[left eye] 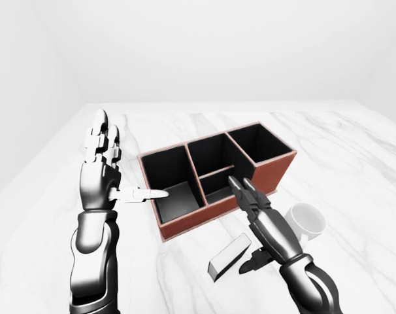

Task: Pick up the book and place it in the front compartment of the caddy.

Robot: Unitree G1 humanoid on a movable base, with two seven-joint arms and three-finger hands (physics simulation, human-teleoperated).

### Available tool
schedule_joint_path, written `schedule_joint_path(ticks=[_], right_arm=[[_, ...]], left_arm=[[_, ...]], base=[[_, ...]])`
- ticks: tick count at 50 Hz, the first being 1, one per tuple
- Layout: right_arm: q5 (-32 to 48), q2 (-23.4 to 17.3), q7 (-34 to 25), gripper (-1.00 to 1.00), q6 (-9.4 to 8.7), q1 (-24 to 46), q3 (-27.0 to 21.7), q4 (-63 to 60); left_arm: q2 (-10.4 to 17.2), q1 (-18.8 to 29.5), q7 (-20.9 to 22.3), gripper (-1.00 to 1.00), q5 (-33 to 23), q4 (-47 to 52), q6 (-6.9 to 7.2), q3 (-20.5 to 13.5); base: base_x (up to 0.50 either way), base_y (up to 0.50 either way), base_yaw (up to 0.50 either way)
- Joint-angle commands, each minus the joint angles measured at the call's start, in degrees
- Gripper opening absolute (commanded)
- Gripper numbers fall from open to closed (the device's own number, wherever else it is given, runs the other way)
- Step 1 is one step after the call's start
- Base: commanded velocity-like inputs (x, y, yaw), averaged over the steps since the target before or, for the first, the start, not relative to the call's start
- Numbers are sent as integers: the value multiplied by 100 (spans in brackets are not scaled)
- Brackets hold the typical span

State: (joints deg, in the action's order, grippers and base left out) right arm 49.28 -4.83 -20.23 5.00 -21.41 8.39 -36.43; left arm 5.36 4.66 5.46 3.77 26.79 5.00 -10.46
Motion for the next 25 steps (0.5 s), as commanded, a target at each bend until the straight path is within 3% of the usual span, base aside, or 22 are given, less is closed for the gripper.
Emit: schedule_joint_path(ticks=[1, 25], right_arm=[[109, -30, 83, 100, 0, 3, 106, 120], [310, -109, 429, 100, 0, -75, 336, 485]], left_arm=[[-2, 3, 4, 100, -9, -32, 0, 8], [-7, -17, 7, 100, -8, 2, 0, 7]], base=[[0, 0, 0], [0, 0, 0]])
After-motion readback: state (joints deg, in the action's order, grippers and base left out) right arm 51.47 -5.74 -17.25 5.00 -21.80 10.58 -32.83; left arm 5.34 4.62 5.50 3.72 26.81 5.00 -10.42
